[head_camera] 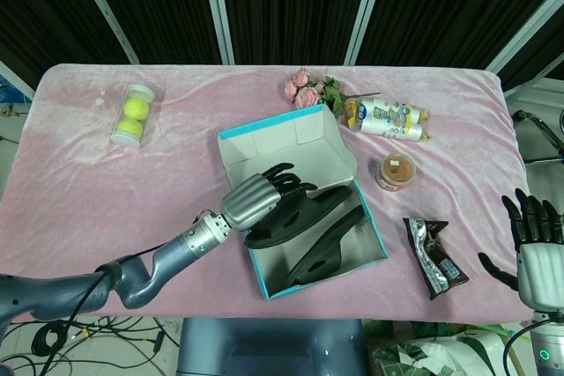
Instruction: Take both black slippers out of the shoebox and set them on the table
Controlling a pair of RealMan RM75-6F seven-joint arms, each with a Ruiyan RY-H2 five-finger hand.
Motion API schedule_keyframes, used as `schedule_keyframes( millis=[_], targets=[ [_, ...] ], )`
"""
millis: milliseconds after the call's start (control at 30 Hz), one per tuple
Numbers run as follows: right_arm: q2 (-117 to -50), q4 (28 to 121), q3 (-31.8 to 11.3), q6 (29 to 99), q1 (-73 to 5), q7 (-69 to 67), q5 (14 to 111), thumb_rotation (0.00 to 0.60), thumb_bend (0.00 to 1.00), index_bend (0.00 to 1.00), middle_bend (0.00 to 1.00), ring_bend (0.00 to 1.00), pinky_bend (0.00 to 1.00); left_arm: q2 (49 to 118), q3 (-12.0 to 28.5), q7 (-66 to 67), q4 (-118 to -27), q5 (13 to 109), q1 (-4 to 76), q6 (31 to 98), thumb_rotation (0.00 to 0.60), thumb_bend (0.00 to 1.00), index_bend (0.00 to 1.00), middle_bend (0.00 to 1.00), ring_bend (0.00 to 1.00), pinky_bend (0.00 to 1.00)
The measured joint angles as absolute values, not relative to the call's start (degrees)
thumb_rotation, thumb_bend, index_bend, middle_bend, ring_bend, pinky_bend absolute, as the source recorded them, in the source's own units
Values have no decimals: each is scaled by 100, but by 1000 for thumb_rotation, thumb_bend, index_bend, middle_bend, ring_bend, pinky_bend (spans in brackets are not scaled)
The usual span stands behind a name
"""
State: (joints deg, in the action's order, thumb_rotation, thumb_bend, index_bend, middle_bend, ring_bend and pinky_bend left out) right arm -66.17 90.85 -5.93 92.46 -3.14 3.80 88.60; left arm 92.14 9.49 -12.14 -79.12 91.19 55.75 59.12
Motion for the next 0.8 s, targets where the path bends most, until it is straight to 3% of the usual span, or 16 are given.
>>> schedule_keyframes(
  millis=[433, 800],
  targets=[
    [-6608, 9007, -661, 9105, -416, 283, 8812, 600, 86, 0, 0, 0, 53, 8648, 921, -1471, -8538, 9827, 5094, 7439, 600, 396, 146, 353, 190, 104],
    [-6668, 8815, -722, 8878, -583, 83, 8762, 600, 87, 0, 0, 0, 52, 7591, 659, -118, -9150, 9135, 4180, 7598, 600, 382, 154, 353, 190, 89]
  ],
)
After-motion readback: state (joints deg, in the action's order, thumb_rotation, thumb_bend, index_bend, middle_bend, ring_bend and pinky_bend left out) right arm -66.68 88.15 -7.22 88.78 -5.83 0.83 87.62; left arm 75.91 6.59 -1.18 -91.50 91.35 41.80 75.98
